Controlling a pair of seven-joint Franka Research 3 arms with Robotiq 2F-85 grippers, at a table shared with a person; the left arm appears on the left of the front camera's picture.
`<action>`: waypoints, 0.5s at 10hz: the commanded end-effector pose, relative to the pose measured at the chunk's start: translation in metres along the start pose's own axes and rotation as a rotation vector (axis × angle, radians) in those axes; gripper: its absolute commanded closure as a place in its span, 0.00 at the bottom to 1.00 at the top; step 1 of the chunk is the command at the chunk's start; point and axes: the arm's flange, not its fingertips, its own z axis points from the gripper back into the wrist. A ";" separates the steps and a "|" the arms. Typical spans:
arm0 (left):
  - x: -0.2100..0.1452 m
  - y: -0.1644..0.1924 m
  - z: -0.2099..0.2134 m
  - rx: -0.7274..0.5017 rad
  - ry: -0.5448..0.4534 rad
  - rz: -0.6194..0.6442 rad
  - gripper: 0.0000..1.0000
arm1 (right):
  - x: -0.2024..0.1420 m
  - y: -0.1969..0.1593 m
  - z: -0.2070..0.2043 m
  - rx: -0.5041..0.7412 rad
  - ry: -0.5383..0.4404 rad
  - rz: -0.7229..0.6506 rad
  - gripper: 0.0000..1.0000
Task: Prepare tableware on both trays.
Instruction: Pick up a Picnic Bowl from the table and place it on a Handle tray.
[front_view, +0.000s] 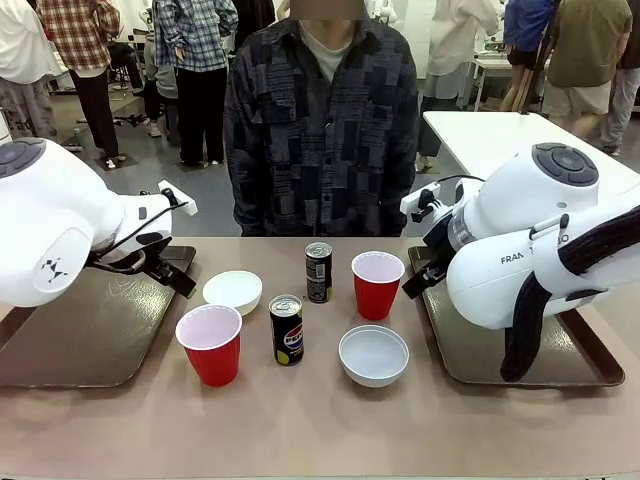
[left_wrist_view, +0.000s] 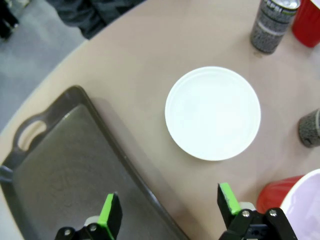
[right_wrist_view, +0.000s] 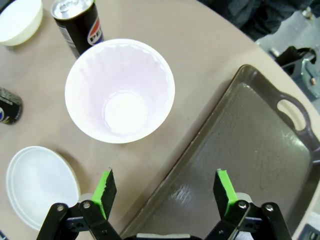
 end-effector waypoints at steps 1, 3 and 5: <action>-0.024 -0.007 0.059 -0.007 0.054 -0.008 0.00 | -0.030 0.025 0.056 -0.086 0.036 -0.017 0.00; -0.056 -0.023 0.108 -0.073 0.167 -0.013 0.00 | -0.075 0.048 0.095 -0.118 0.116 -0.090 0.00; -0.084 -0.036 0.133 -0.116 0.230 0.010 0.00 | -0.120 0.059 0.105 -0.079 0.161 -0.190 0.00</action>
